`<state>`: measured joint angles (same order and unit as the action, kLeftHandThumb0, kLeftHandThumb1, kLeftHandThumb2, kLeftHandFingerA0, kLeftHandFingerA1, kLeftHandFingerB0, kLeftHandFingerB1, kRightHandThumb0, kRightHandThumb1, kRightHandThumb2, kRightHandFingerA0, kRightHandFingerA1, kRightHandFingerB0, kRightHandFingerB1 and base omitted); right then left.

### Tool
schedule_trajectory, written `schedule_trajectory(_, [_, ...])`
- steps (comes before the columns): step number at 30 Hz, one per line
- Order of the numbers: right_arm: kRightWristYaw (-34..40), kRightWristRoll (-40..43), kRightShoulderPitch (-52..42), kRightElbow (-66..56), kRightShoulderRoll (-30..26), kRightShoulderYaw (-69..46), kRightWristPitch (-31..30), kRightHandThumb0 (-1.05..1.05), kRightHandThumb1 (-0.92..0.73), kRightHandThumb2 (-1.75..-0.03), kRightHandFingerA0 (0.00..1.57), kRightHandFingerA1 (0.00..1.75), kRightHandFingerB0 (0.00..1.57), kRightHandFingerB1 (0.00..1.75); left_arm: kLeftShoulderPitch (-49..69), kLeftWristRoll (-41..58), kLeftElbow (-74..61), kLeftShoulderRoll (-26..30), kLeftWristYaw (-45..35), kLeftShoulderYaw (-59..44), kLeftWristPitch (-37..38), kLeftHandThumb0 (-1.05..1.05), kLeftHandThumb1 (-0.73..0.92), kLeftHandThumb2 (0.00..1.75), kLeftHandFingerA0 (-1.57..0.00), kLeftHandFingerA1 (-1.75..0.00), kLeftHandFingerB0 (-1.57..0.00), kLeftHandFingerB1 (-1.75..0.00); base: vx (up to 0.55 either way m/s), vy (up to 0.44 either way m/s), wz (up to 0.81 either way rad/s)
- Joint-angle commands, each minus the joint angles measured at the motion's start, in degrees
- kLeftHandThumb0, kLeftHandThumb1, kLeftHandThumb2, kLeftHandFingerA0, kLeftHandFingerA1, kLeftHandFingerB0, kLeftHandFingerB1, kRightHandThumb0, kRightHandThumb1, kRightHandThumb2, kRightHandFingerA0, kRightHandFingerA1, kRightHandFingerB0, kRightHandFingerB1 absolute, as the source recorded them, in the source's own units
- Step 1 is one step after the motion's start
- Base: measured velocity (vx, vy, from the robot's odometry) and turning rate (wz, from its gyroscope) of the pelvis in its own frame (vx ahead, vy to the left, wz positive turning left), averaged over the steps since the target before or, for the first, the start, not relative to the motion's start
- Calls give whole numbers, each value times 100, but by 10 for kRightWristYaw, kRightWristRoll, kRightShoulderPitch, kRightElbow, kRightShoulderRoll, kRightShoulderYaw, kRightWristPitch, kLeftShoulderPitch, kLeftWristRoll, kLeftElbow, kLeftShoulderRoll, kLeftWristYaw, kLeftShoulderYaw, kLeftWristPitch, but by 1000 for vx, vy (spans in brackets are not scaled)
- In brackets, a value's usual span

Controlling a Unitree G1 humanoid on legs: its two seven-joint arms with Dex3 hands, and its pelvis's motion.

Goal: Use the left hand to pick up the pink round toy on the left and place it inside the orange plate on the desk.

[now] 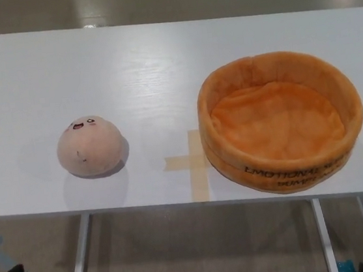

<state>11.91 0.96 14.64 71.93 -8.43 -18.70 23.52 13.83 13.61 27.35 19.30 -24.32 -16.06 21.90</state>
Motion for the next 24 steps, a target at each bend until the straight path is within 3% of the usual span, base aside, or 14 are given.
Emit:
schedule_trajectory(1, [-3, 8, 3, 5, -9, 1, 5, -14, -47, -89, 18, 85, 20, 55, 87, 97, -164, 89, -215, 29, -43, -21, 52, 59, -19, -35, -21, -30, 0, 0, 0])
schedule_trajectory(5, [1, 9, 6, 6, -9, -2, 9, -9, -45, -88, 25, 84, 20, 58, 123, 154, -253, 144, -287, 25, -70, -24, 50, 59, -20, -35, -23, -31, 0, 0, 0])
schedule_trajectory(7, [11, 2, 8, 7, -10, 4, 3, -12, -45, -89, 22, 93, 22, 57, 138, 185, -298, 177, -329, 15, -67, -25, 49, 59, -21, -37, -25, -32, 0, 0, 0])
schedule_trajectory(13, [14, -8, 11, 7, -12, 13, 3, -15, -45, -89, 24, 87, 22, 57, 165, 297, -413, 233, -418, -46, -63, -25, 49, 55, -18, -35, -28, -31, 0, 0, 0])
schedule_trajectory(16, [14, -8, 16, 8, -13, 15, -6, -17, -46, -87, 25, 88, 22, 56, 173, 328, -451, 239, -410, -75, -76, -29, 49, 55, -21, -33, -29, -31, 0, 0, 0])
schedule_trajectory(17, [-12, 2, 18, 8, -14, 9, -10, -13, -47, -89, 20, 93, 16, 55, 167, 344, -468, 232, -395, -90, -71, -34, 46, 62, -17, -38, -21, -34, 0, 0, 0])
schedule_trajectory(18, [-24, 2, 21, 10, -17, 10, -20, -19, -36, -97, 28, 70, 12, 56, 158, 358, -482, 226, -374, -98, -76, -21, 50, 56, -16, -38, -24, -33, 0, 0, 0])
schedule_trajectory(20, [-37, -3, 24, 12, -24, 17, -37, -19, -37, -98, 28, 68, 15, 58, 123, 372, -496, 211, -320, -109, -84, -21, 50, 56, -18, -39, -26, -32, 0, 0, 0])
schedule_trajectory(21, [-42, -2, 23, 12, -26, 17, -39, -18, -44, -82, 22, 77, 15, 53, 107, 372, -497, 209, -300, -110, -91, -19, 50, 57, -18, -40, -25, -31, 0, 0, 0])
schedule_trajectory(23, [-48, 1, 22, 11, -26, 16, -40, -18, -44, -82, 22, 77, 15, 53, 99, 374, -501, 210, -288, -113, -105, -19, 50, 57, -18, -40, -25, -31, 0, 0, 0])
schedule_trajectory(24, [-54, 3, 20, 11, -27, 15, -38, -21, -37, -97, 23, 67, 10, 56, 79, 366, -506, 202, -244, -111, -117, -19, 48, 56, -22, -41, -29, -32, 0, 0, 0])
